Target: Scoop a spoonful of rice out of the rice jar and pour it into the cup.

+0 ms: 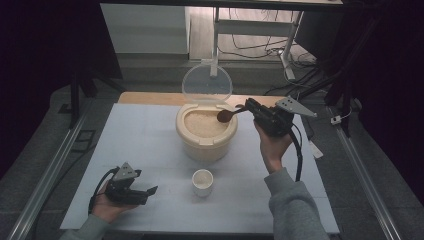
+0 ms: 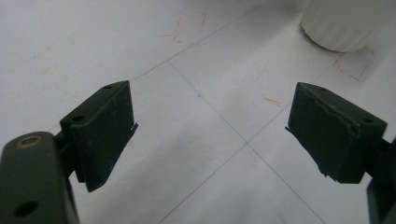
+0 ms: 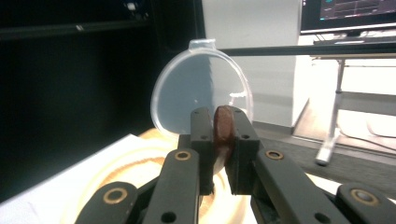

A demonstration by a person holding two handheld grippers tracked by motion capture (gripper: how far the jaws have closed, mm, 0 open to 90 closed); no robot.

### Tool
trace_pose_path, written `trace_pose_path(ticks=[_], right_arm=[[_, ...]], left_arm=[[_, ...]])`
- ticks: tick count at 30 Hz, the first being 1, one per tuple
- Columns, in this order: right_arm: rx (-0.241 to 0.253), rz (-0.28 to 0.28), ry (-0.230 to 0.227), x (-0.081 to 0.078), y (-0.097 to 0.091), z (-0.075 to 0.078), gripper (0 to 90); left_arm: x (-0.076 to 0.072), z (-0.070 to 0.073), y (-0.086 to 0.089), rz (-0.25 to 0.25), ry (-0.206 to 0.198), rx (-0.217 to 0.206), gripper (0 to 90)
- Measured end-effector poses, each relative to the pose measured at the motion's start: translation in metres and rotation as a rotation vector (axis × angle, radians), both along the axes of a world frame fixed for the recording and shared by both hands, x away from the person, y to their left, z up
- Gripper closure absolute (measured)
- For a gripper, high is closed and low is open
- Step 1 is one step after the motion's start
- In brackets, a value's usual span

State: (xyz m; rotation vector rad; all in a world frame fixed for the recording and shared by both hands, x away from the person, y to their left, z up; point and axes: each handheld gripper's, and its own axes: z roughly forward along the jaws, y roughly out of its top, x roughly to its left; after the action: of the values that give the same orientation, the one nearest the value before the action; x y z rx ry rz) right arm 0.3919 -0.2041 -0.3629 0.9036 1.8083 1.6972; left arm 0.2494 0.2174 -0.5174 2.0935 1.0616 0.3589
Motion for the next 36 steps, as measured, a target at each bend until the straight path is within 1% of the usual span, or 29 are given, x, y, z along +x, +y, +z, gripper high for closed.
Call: trace_pose_path(ticks=[1, 2, 3, 4, 7, 8, 10, 11, 12, 13, 15, 17, 18, 21, 23, 24, 25, 26, 27, 28, 29, 32, 33, 34, 35, 36], right_arm=[[-0.010, -0.003, 0.000, 0.000, 0.001, -0.001, 82.6], [-0.033, -0.004, 0.000, 0.001, 0.002, -0.002, 82.7], [-0.033, -0.004, 0.000, 0.001, 0.002, -0.002, 82.7], [-0.056, 0.007, 0.002, 0.001, 0.005, -0.004, 82.6], [-0.070, 0.013, 0.009, 0.002, 0.007, -0.005, 82.6], [-0.069, 0.015, 0.012, 0.002, 0.008, -0.005, 82.6], [-0.061, 0.018, 0.034, 0.004, 0.008, -0.007, 82.7], [-0.061, 0.018, 0.034, 0.004, 0.008, -0.007, 82.7], [-0.055, 0.024, 0.052, 0.005, 0.009, -0.009, 82.7], [-0.055, 0.024, 0.052, 0.005, 0.009, -0.009, 82.7], [-0.047, 0.029, 0.067, 0.006, 0.009, -0.011, 82.7], [-0.032, 0.036, 0.093, 0.008, 0.010, -0.014, 82.7], [-0.032, 0.036, 0.093, 0.008, 0.010, -0.014, 82.7], [-0.022, 0.045, 0.123, 0.009, 0.012, -0.017, 82.8], [-0.008, 0.045, 0.149, 0.009, 0.014, -0.019, 82.7], [0.007, 0.048, 0.175, 0.010, 0.015, -0.021, 82.7], [0.007, 0.048, 0.175, 0.010, 0.015, -0.021, 82.7], [0.019, 0.051, 0.191, 0.010, 0.015, -0.023, 82.7], [0.034, 0.053, 0.210, 0.011, 0.015, -0.024, 82.6], [0.070, 0.049, 0.239, 0.012, 0.014, -0.026, 82.3], [0.070, 0.049, 0.239, 0.012, 0.014, -0.026, 82.3], [0.101, 0.037, 0.277, 0.012, 0.012, -0.027, 82.2], [0.118, 0.035, 0.296, 0.012, 0.011, -0.028, 82.2], [0.164, 0.033, 0.339, 0.013, 0.009, -0.030, 82.2], [0.187, 0.031, 0.358, 0.014, 0.008, -0.031, 82.2], [0.187, 0.031, 0.358, 0.014, 0.008, -0.031, 82.2]], left_arm=[[0.000, 0.000, 0.000, 0.000, 0.000, -0.001, 14.6], [0.000, 0.000, 0.000, 0.000, 0.001, -0.001, 14.6], [0.000, 0.000, 0.000, -0.001, 0.002, -0.001, 14.6], [0.000, -0.001, 0.000, -0.001, 0.003, 0.000, 14.6], [0.000, -0.001, -0.001, -0.002, 0.002, 0.001, 14.6], [0.000, -0.001, -0.001, -0.002, 0.002, 0.001, 14.6], [0.000, -0.001, -0.001, -0.002, 0.002, 0.001, 14.7], [0.000, -0.001, -0.001, -0.003, 0.002, 0.002, 14.7], [0.000, -0.001, -0.001, -0.004, 0.002, 0.003, 14.8], [0.000, -0.001, -0.001, -0.005, 0.002, 0.003, 14.8], [0.000, -0.001, -0.001, -0.006, 0.001, 0.005, 14.8], [0.000, -0.001, -0.001, -0.007, 0.001, 0.005, 14.8], [0.000, -0.001, -0.001, -0.007, 0.001, 0.005, 14.8], [0.000, -0.001, -0.001, -0.006, 0.000, 0.004, 14.8], [0.000, -0.001, -0.001, -0.007, 0.000, 0.005, 14.8], [0.000, -0.001, -0.001, -0.008, 0.000, 0.005, 14.8], [0.000, -0.001, -0.001, -0.008, 0.000, 0.006, 14.8], [0.000, -0.001, -0.001, -0.009, 0.000, 0.007, 14.8], [0.000, -0.002, -0.001, -0.008, 0.000, 0.007, 14.9], [0.000, -0.002, -0.001, -0.008, 0.001, 0.006, 14.8], [0.000, -0.001, -0.001, -0.008, 0.000, 0.005, 14.8], [0.000, -0.002, -0.001, -0.008, 0.000, 0.006, 14.9], [0.000, -0.001, -0.001, -0.009, 0.000, 0.007, 14.8], [0.000, -0.001, -0.001, -0.010, 0.000, 0.008, 14.9], [0.000, -0.002, -0.001, -0.011, 0.000, 0.008, 14.9], [0.000, -0.001, -0.001, -0.011, 0.000, 0.008, 14.9]])
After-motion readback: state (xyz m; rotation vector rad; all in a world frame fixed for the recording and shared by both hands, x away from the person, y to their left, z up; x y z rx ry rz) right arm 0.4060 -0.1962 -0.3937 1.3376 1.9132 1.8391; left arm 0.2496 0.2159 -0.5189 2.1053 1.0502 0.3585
